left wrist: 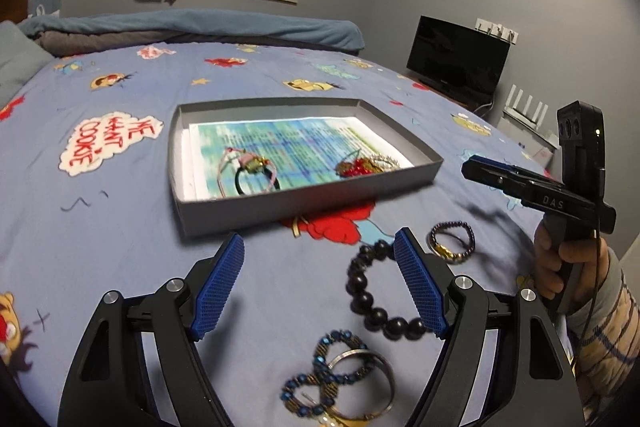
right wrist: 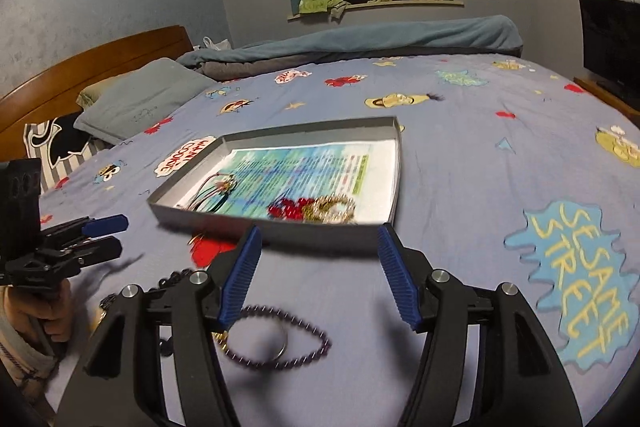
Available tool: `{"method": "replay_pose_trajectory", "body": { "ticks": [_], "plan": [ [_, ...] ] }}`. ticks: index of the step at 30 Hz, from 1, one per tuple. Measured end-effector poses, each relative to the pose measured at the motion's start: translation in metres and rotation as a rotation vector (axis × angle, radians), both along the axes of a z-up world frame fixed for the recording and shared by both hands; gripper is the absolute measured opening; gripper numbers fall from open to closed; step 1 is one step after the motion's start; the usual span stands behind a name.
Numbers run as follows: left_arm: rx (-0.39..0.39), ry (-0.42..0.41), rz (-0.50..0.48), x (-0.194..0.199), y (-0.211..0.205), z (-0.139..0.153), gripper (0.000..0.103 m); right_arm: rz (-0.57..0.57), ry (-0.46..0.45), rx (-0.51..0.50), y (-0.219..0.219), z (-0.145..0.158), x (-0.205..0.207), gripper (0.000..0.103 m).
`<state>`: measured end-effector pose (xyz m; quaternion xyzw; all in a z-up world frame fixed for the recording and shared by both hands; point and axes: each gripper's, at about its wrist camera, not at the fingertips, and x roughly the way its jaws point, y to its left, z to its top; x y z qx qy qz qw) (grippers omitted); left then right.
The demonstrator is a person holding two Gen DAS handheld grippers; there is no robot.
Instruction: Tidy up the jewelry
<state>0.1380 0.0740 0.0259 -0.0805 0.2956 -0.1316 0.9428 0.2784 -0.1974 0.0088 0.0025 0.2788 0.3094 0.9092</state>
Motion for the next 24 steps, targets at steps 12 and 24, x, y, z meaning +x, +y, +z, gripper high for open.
{"method": "replay_pose_trajectory", "body": {
  "ticks": [12,24],
  "plan": [
    [0.084,0.107,-0.092,0.010,-0.042,-0.030,0.078,0.077,0.098,-0.091,0.012,-0.035,-0.026,0.078],
    [0.061,0.199,-0.064,0.027,-0.037,-0.047,0.059,0.115,0.151,-0.089,0.018,-0.042,-0.022,0.080]
  ]
}}
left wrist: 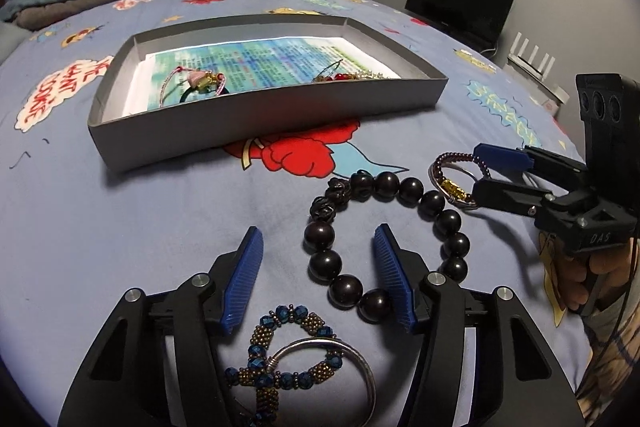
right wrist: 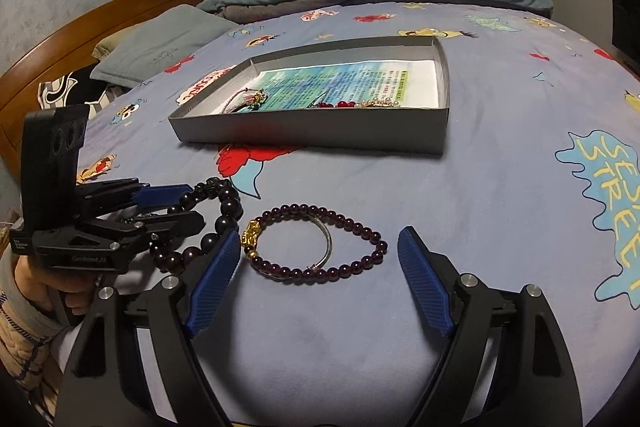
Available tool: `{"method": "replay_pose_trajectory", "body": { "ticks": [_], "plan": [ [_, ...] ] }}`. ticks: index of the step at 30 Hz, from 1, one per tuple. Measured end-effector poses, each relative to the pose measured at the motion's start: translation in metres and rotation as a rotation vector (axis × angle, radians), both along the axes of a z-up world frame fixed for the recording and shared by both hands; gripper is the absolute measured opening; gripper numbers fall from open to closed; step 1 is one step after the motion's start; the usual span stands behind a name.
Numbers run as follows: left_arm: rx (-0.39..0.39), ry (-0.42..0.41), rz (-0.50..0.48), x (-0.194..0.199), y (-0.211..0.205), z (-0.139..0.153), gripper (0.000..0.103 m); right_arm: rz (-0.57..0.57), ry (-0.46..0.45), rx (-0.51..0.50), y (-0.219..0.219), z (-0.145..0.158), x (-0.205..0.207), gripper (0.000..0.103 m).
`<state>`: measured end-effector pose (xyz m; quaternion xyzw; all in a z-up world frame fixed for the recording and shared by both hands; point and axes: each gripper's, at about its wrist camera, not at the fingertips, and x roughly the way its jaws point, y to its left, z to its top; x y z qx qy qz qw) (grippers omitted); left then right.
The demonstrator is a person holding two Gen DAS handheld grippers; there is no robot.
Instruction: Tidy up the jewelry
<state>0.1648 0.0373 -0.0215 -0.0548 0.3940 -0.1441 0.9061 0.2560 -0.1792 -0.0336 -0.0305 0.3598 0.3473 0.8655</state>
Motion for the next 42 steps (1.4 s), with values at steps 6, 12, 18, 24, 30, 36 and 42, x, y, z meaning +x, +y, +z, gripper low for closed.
{"method": "replay_pose_trajectory", "body": {
  "ticks": [6,12,18,24,30,36,42],
  "plan": [
    [-0.005,-0.003,0.001,-0.001,0.001,0.000,0.060,-0.036,0.041,0.057,-0.018,0.003,0.007,0.067],
    [0.015,-0.003,0.003,0.000,-0.002,0.000,0.060,-0.081,0.090,0.063,-0.027,-0.004,0.016,0.039],
    [0.030,0.000,-0.004,0.001,-0.005,-0.001,0.048,-0.056,0.136,0.093,-0.023,-0.010,0.022,0.018],
    [0.007,-0.036,-0.010,-0.003,-0.004,0.005,0.015,-0.031,0.148,0.180,-0.029,-0.004,0.022,0.006],
    [-0.030,-0.107,-0.010,-0.010,-0.001,0.021,0.015,-0.031,0.052,0.208,-0.034,0.016,0.012,0.006],
    [-0.036,-0.175,-0.029,-0.014,-0.003,0.041,0.015,-0.017,-0.001,0.226,-0.033,0.033,0.009,0.006],
    [-0.024,-0.217,-0.043,-0.011,-0.002,0.058,0.015,0.008,-0.056,0.229,-0.022,0.055,0.009,0.006]
  ]
}}
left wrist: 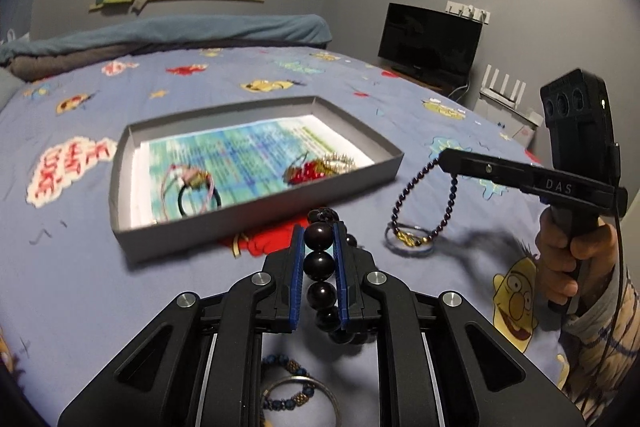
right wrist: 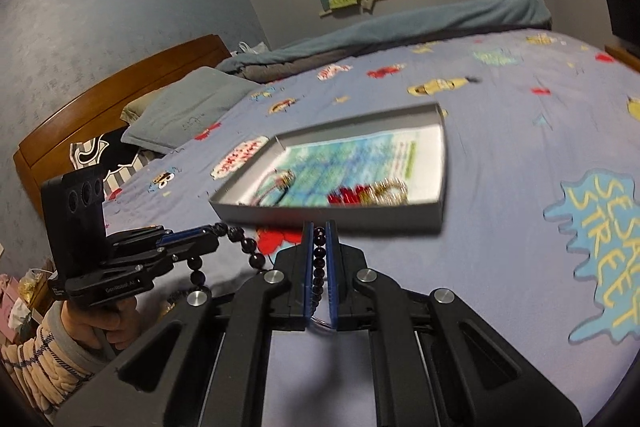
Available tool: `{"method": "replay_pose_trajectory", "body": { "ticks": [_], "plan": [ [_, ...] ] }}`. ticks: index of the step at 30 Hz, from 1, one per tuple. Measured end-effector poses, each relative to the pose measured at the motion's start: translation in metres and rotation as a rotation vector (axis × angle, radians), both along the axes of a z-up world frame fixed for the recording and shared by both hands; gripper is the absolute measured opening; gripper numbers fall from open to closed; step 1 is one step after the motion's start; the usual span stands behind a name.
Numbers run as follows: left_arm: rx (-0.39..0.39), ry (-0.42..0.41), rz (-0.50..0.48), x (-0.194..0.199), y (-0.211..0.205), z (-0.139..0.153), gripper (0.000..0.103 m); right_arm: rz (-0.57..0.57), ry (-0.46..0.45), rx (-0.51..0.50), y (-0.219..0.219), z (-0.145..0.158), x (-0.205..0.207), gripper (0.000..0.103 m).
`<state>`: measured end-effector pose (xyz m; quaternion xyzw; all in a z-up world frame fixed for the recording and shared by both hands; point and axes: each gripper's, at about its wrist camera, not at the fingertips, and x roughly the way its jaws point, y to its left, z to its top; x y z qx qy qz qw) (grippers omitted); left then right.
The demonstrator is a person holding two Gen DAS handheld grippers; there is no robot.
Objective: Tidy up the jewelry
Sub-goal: 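Carry both bead bracelets into the grey box and open both grippers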
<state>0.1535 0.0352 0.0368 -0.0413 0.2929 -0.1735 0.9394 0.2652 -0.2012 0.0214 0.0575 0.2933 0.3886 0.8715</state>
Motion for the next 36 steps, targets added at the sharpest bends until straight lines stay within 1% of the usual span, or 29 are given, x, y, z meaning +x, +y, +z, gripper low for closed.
{"method": "replay_pose_trajectory", "body": {
  "ticks": [5,8,12,15,19,23,27,31,34,36],
  "plan": [
    [-0.010,-0.021,0.007,0.004,0.007,0.012,0.015,-0.003,-0.050,-0.017,0.010,0.018,0.007,0.006],
    [-0.029,-0.032,0.011,0.006,0.013,0.020,0.015,-0.007,-0.064,-0.014,0.014,0.025,0.013,0.006],
    [-0.029,-0.045,0.026,0.012,0.019,0.028,0.015,-0.014,-0.078,-0.009,0.015,0.033,0.021,0.006],
    [-0.030,-0.050,0.032,0.022,0.023,0.036,0.015,-0.024,-0.089,-0.023,0.017,0.036,0.028,0.006],
    [-0.025,-0.058,0.030,0.046,0.024,0.048,0.015,-0.035,-0.087,-0.040,0.023,0.037,0.044,0.006],
    [-0.018,-0.063,0.031,0.070,0.023,0.054,0.015,-0.055,-0.070,-0.089,0.035,0.030,0.069,0.006],
    [-0.021,-0.054,0.037,0.097,0.021,0.052,0.015,-0.064,-0.063,-0.138,0.052,0.027,0.093,0.006],
    [-0.016,-0.017,0.042,0.128,0.021,0.043,0.015,-0.067,-0.041,-0.174,0.070,0.021,0.119,0.006],
    [0.012,0.025,0.059,0.150,0.023,0.030,0.015,-0.075,-0.014,-0.204,0.082,0.012,0.135,0.006],
    [0.050,0.070,0.086,0.163,0.028,0.017,0.015,-0.087,0.007,-0.233,0.086,0.004,0.144,0.006]
  ]
}}
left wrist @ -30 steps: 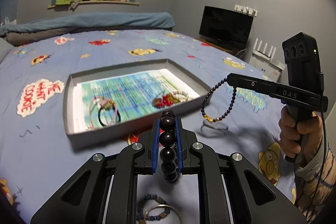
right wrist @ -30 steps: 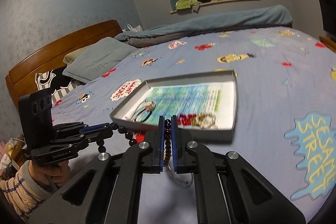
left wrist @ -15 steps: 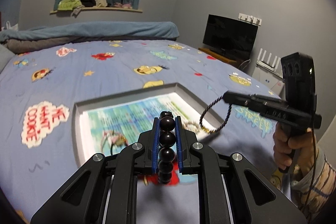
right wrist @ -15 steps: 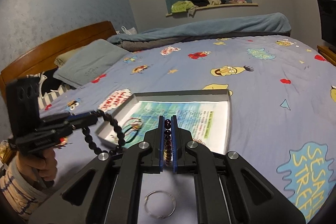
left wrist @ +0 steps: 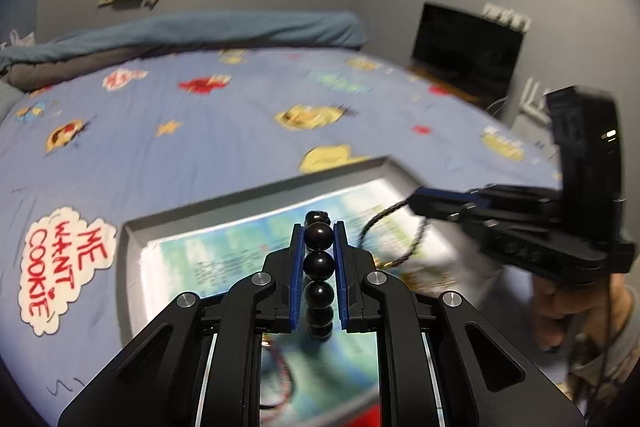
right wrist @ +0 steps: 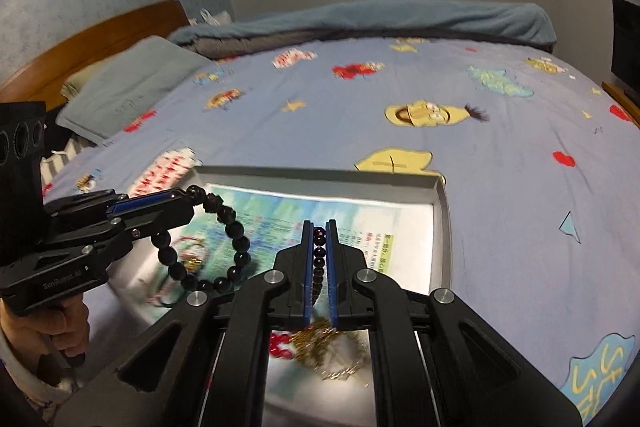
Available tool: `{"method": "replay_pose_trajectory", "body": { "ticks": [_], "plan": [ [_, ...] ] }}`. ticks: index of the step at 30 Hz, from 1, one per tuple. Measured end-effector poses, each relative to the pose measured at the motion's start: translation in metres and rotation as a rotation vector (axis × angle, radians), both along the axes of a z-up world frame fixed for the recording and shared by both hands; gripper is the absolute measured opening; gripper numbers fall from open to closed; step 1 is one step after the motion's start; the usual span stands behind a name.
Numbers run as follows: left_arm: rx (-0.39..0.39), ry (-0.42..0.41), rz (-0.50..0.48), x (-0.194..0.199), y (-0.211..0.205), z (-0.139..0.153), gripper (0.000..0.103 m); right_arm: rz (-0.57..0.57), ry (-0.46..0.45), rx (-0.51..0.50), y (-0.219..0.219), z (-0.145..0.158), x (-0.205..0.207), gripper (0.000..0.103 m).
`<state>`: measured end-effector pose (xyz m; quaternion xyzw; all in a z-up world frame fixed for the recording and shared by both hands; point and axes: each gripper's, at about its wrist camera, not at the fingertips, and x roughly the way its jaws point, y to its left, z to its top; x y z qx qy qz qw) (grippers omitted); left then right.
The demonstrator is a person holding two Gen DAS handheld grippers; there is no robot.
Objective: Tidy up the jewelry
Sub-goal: 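Carry both bead bracelets into the grey box and open both grippers, then grasp the blue crystal bracelet with left gripper while right gripper grasps the silver bangle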
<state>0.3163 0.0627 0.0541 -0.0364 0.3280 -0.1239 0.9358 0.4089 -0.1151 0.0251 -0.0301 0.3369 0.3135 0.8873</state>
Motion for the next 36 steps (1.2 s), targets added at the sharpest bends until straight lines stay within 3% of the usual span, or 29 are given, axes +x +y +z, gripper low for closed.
{"method": "replay_pose_trajectory", "body": {
  "ticks": [6,8,10,12,13,21,28,30,36],
  "plan": [
    [0.041,0.104,0.069,0.013,0.015,-0.022,0.015,-0.049,0.051,-0.081,0.000,-0.021,0.013,0.006],
    [0.034,0.098,0.069,0.010,0.018,-0.022,0.023,-0.048,0.065,-0.087,-0.002,-0.026,0.014,0.008],
    [0.039,0.083,0.079,0.005,0.019,-0.019,0.040,-0.051,0.069,-0.081,-0.006,-0.028,0.012,0.017],
    [0.055,0.064,0.084,-0.001,0.019,-0.017,0.053,-0.047,0.066,-0.062,-0.009,-0.026,0.009,0.036],
    [0.070,0.051,0.094,-0.007,0.019,-0.014,0.059,-0.048,0.057,-0.060,-0.011,-0.025,0.006,0.036],
    [0.056,-0.030,0.089,-0.066,0.021,0.002,0.063,-0.043,-0.025,0.024,-0.037,-0.002,-0.046,0.036],
    [0.042,-0.035,0.084,-0.120,0.019,-0.001,0.065,-0.030,-0.014,0.033,-0.055,-0.010,-0.098,0.037],
    [0.038,-0.027,0.082,-0.133,0.018,-0.006,0.065,-0.028,-0.006,0.026,-0.058,-0.016,-0.108,0.045],
    [-0.003,-0.012,0.041,-0.179,0.010,-0.021,0.066,-0.020,0.049,0.027,-0.062,-0.037,-0.127,0.053]
  ]
}}
